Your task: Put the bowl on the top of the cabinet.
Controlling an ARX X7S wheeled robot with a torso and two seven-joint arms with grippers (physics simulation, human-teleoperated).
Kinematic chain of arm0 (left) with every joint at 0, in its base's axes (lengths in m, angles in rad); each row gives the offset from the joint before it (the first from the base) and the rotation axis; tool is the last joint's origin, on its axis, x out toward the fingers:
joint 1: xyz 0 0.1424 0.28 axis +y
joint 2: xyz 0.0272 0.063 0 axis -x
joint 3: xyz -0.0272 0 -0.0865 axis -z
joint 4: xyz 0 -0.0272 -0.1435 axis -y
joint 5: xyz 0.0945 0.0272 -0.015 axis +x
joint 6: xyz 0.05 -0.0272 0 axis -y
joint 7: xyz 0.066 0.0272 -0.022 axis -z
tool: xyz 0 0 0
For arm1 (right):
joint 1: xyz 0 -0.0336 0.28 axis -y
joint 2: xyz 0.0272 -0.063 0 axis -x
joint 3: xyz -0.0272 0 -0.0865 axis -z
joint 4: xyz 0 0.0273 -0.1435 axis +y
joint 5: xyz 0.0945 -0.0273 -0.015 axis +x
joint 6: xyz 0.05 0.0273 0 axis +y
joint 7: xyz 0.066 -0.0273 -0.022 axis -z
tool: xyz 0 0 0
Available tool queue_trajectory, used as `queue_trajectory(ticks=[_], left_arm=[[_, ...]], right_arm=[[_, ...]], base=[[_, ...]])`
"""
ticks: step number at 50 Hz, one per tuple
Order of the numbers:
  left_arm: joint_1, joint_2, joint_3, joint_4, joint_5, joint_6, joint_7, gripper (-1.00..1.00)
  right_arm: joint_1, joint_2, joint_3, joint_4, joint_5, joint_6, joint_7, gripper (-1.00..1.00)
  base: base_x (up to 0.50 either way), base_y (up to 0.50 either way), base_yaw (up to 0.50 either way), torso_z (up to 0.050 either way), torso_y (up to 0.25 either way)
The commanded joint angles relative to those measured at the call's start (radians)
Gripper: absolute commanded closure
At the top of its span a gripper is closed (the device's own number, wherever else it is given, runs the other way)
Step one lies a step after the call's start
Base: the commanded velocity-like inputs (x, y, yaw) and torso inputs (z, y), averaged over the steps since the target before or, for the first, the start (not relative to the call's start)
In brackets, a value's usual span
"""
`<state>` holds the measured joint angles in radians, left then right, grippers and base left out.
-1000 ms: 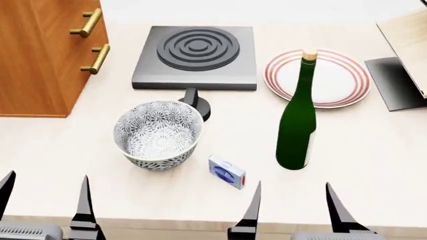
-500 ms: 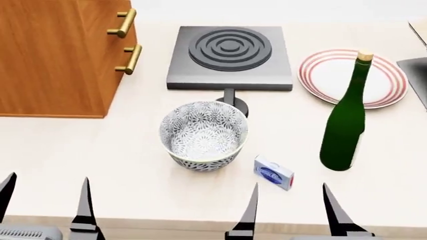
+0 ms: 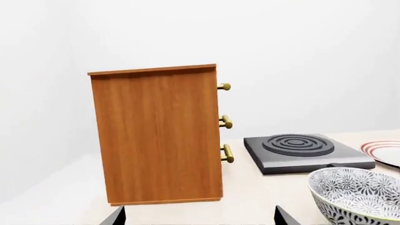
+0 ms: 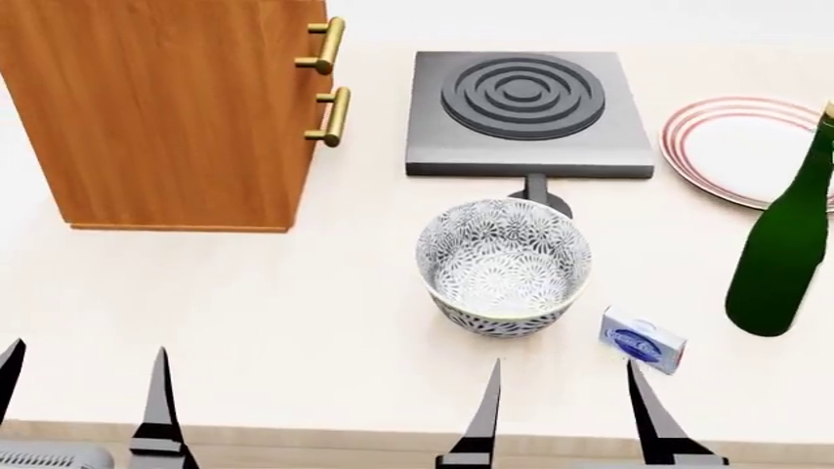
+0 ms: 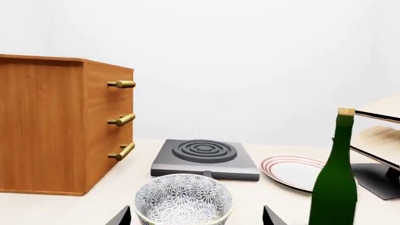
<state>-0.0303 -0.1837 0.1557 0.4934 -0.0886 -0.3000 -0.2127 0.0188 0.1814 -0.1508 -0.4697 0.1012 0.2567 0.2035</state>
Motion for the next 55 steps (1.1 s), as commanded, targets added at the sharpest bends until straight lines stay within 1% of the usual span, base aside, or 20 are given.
queue_trajectory(ticks=[1,12,15,19,25,31,32,33,35,38,53,55], left_arm=[[0.004,-0.009,0.0,0.001,-0.008,0.006,-0.008,-1.0],[0.004,-0.018,0.005,0.0,-0.015,0.005,-0.016,-1.0],[0.003,-0.02,0.007,0.002,-0.018,0.005,-0.019,-1.0],[0.002,-0.023,0.009,0.001,-0.02,0.005,-0.021,-1.0],[0.004,-0.027,0.012,0.003,-0.024,0.004,-0.026,-1.0],[0.003,-0.03,0.014,0.006,-0.028,0.004,-0.031,-1.0],[0.003,-0.031,0.016,0.004,-0.028,0.005,-0.032,-1.0],[0.002,-0.031,0.016,0.003,-0.029,0.006,-0.032,-1.0],[0.002,-0.032,0.017,0.001,-0.03,0.007,-0.033,-1.0],[0.003,-0.034,0.018,-0.002,-0.032,0.01,-0.035,-1.0],[0.006,-0.043,0.02,0.003,-0.042,0.014,-0.045,-1.0],[0.007,-0.044,0.02,0.004,-0.043,0.014,-0.047,-1.0]], right_arm=[[-0.005,0.007,-0.003,-0.012,0.025,0.003,-0.001,-1.0],[0.0,0.013,-0.012,-0.011,0.019,0.006,0.011,-1.0],[0.0,0.018,-0.023,-0.005,0.006,-0.003,0.019,-1.0],[0.0,0.019,-0.014,-0.012,0.034,0.001,0.014,-1.0],[0.001,0.025,-0.014,-0.017,0.048,0.002,0.022,-1.0],[0.005,0.031,-0.027,-0.006,0.034,-0.004,0.035,-1.0],[0.007,0.036,-0.044,0.004,-0.011,-0.011,0.051,-1.0],[0.003,0.036,-0.049,0.006,-0.016,-0.022,0.054,-1.0],[0.003,0.033,-0.033,0.002,0.026,-0.014,0.043,-1.0],[0.003,0.037,-0.035,0.0,0.03,-0.017,0.041,-1.0],[0.008,0.043,-0.046,0.001,0.022,-0.02,0.061,-1.0],[0.009,0.047,-0.059,0.009,-0.008,-0.027,0.074,-1.0]], base=[[0.0,0.18,0.0,0.0,0.0],[0.0,0.02,0.0,0.0,0.0],[0.0,0.43,0.0,0.0,0.0],[0.0,0.48,0.0,0.0,0.0],[0.0,0.17,0.0,0.0,0.0],[0.0,0.15,0.0,0.0,0.0],[0.0,0.5,0.0,0.0,0.0],[0.0,0.5,0.0,0.0,0.0],[0.0,0.5,0.0,0.0,0.0],[0.0,0.47,0.0,0.0,0.0],[0.0,0.27,0.0,0.0,0.0],[0.0,0.5,0.0,0.0,0.0]])
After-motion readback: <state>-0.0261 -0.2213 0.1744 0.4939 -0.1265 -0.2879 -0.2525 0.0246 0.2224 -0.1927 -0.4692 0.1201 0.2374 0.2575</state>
